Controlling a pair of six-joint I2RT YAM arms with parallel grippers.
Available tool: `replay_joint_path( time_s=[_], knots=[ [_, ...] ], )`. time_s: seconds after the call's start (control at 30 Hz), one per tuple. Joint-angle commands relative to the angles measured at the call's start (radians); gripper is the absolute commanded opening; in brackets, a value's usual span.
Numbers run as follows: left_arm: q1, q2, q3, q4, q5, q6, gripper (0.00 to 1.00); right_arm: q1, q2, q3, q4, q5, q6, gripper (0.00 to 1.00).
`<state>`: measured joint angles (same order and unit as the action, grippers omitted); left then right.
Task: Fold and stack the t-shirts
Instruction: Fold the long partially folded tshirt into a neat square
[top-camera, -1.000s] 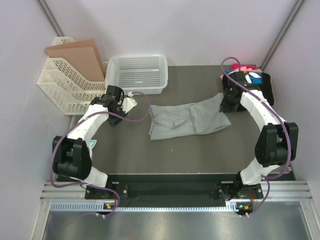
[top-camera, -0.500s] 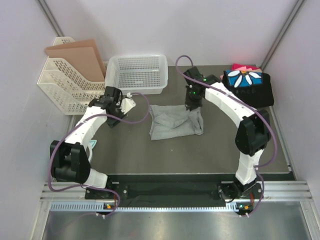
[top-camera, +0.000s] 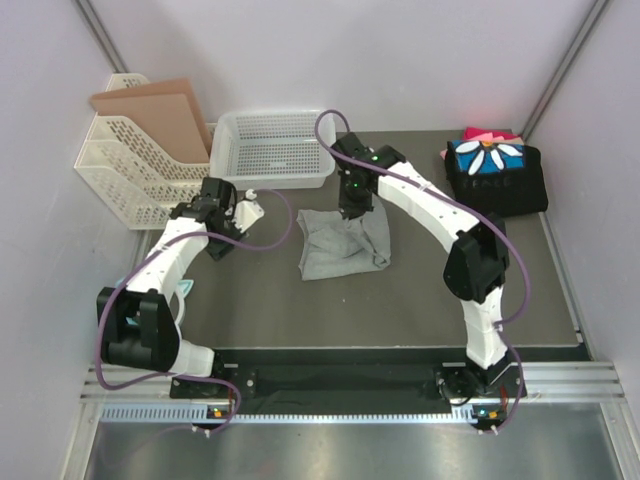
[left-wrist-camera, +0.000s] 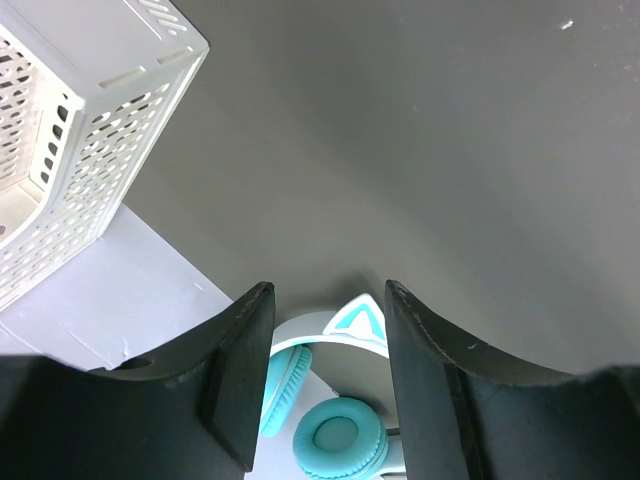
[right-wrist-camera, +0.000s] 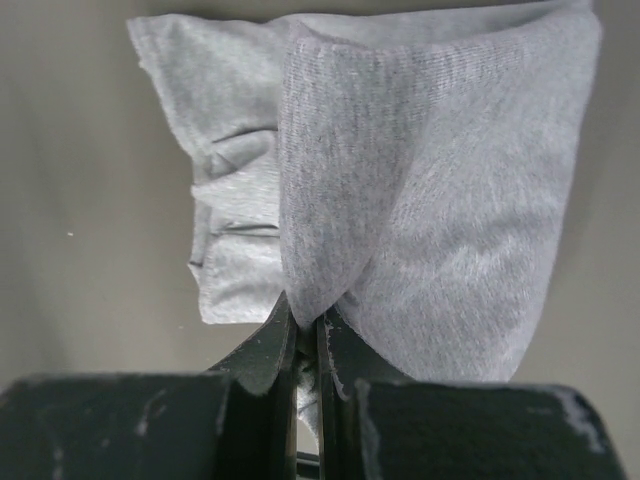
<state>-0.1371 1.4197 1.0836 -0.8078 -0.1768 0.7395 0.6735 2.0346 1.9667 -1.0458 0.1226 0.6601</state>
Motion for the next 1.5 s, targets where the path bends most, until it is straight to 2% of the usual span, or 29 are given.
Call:
replay_joint_path(
  time_s=[0.0, 0.53, 0.73, 1.0, 1.2, 1.27, 1.37, 1.4, 1.47],
  knots=[
    [0.013, -0.044, -0.007, 0.032, 0.008, 0.015, 0.53, 0.043, 0.041, 0.081, -0.002, -0.001, 0.019, 0.0],
    [0.034, -0.034, -0.008, 0.041, 0.002, 0.009, 0.54, 0.153, 0.167, 0.204, -0.003, -0.044, 0.027, 0.0],
    [0.037, -0.033, -0.007, 0.041, 0.002, 0.011, 0.54, 0.175, 0.19, 0.196, 0.012, -0.064, 0.032, 0.0],
    [0.037, -0.034, -0.002, 0.035, 0.007, 0.011, 0.54, 0.205, 0.259, 0.212, 0.052, -0.117, 0.036, 0.0],
    [0.039, -0.033, -0.005, 0.035, 0.011, 0.009, 0.54, 0.213, 0.309, 0.219, 0.115, -0.225, 0.036, 0.0],
    [0.039, -0.033, -0.011, 0.033, 0.014, 0.003, 0.54, 0.215, 0.322, 0.216, 0.16, -0.283, 0.027, 0.04],
    [0.039, -0.034, -0.03, 0.038, 0.019, -0.002, 0.54, 0.215, 0.325, 0.198, 0.265, -0.392, 0.004, 0.22],
    [0.039, -0.034, -0.034, 0.039, 0.023, -0.005, 0.54, 0.215, 0.314, 0.16, 0.309, -0.429, 0.001, 0.35],
    [0.039, -0.034, -0.048, 0.044, 0.026, -0.008, 0.54, 0.215, 0.302, 0.136, 0.395, -0.497, 0.006, 0.44]
  ],
)
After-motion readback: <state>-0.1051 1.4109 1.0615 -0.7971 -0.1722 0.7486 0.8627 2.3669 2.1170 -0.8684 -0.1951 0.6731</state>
